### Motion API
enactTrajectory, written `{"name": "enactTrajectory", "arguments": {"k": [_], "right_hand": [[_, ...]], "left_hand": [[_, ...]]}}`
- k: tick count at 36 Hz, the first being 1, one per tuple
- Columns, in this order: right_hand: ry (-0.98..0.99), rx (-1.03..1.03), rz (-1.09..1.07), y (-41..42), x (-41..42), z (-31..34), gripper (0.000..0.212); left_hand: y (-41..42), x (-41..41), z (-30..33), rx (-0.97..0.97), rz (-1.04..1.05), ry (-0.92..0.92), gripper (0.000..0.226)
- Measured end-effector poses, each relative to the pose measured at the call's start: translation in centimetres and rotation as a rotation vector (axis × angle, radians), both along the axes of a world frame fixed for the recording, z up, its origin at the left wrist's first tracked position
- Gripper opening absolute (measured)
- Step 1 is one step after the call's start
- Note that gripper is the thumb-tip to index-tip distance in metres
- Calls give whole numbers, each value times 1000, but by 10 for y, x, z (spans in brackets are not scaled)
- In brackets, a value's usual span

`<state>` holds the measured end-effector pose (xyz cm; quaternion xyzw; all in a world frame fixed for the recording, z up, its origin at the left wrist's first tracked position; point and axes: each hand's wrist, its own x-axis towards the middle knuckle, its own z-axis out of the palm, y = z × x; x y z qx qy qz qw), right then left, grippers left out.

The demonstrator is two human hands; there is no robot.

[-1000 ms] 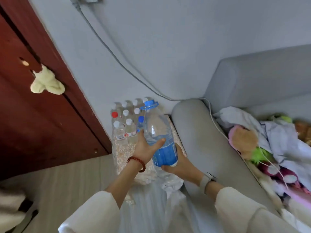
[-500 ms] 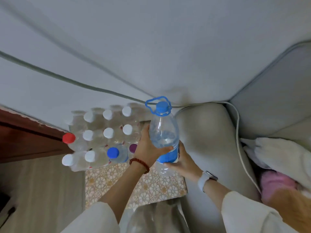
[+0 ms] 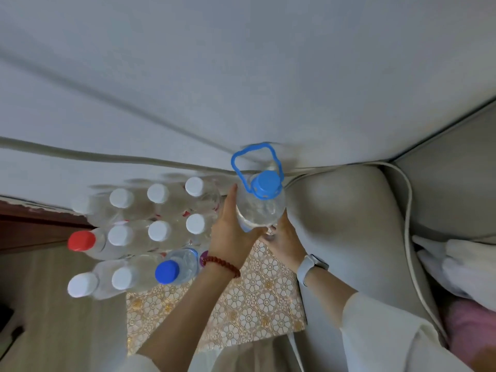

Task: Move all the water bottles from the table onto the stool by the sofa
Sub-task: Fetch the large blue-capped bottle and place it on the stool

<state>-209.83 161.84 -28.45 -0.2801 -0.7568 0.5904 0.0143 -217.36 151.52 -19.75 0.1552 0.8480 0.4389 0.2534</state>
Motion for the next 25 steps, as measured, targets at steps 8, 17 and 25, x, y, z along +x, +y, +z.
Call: {"name": "enactTrajectory", "arguments": {"k": [8,17,25], "right_hand": [[35,-66,58,1,9,25,89],[100,-80,19,1,5,41,85],[119,-111,-26,-4,-6,41,84]], "left_hand": [[-27,5,10,-56,-26,150,85],[-22,6,24,-151,13,360,76],[-22,-5,21,-253,-17,648,71]]}}
